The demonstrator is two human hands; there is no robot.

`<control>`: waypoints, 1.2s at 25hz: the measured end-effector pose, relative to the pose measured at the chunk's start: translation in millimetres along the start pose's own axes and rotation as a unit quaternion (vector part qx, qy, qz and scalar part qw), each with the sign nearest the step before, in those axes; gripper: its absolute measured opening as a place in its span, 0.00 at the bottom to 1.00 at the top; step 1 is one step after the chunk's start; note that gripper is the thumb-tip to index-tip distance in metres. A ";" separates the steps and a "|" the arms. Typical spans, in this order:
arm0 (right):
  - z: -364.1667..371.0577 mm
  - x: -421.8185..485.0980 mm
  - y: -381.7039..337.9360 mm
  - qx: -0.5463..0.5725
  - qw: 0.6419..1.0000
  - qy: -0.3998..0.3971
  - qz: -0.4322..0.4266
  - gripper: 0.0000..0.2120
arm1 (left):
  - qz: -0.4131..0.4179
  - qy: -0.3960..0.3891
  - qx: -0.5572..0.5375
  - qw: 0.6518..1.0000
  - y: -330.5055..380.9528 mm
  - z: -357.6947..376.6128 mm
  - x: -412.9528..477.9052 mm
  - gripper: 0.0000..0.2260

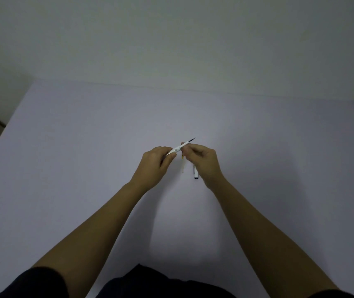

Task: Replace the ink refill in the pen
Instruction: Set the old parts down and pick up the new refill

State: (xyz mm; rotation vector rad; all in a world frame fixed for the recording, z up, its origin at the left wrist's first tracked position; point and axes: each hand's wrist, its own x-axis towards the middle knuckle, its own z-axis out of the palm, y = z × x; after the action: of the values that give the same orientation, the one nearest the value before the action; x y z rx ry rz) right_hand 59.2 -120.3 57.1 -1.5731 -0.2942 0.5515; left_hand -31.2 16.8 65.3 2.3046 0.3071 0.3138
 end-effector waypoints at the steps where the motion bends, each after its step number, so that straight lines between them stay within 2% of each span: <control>1: 0.6 0.2 -1.4 0.028 0.999 0.017 0.011 0.09 | 0.003 -0.001 0.003 1.000 1.2 0.4 -0.4 0.09; 5: 1.1 12.9 -6.9 0.151 0.984 0.077 0.057 0.05 | -0.010 -0.032 0.037 0.999 -7.0 -2.3 -4.0 0.11; 8: -3.6 31.7 -8.6 0.168 0.976 0.116 0.070 0.04 | -0.035 -0.046 0.051 0.997 -19.2 -7.6 -4.6 0.16; 10: -6.2 42.0 -0.9 0.068 0.985 0.139 0.078 0.04 | -0.047 -0.029 0.043 0.998 -22.1 -10.9 -2.0 0.18; 12: -5.9 49.6 12.5 -0.094 0.983 0.139 0.078 0.05 | -0.049 -0.018 0.031 0.998 -23.0 -12.8 4.7 0.18; 14: -4.6 55.4 25.1 -0.228 0.964 0.119 0.074 0.08 | -0.050 -0.011 0.022 0.998 -23.6 -14.1 12.6 0.18; 17: -2.6 66.4 36.5 -0.351 0.928 0.100 0.075 0.10 | -0.055 0.002 0.007 0.998 -27.3 -14.7 24.4 0.19; 23: 3.3 82.5 47.8 -0.435 0.891 0.074 0.107 0.11 | -0.062 0.002 0.005 0.998 -37.7 -10.9 37.9 0.19; 30: 7.5 80.8 51.8 -0.451 0.883 0.059 0.118 0.10 | -0.060 0.008 0.005 0.998 -44.6 -8.8 37.6 0.21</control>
State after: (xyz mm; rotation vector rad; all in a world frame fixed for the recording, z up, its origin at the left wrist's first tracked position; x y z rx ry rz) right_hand 116.5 -77.6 -7.5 -2.5674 -0.2818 0.5273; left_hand -4.1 64.4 43.5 2.2830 0.4545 0.2716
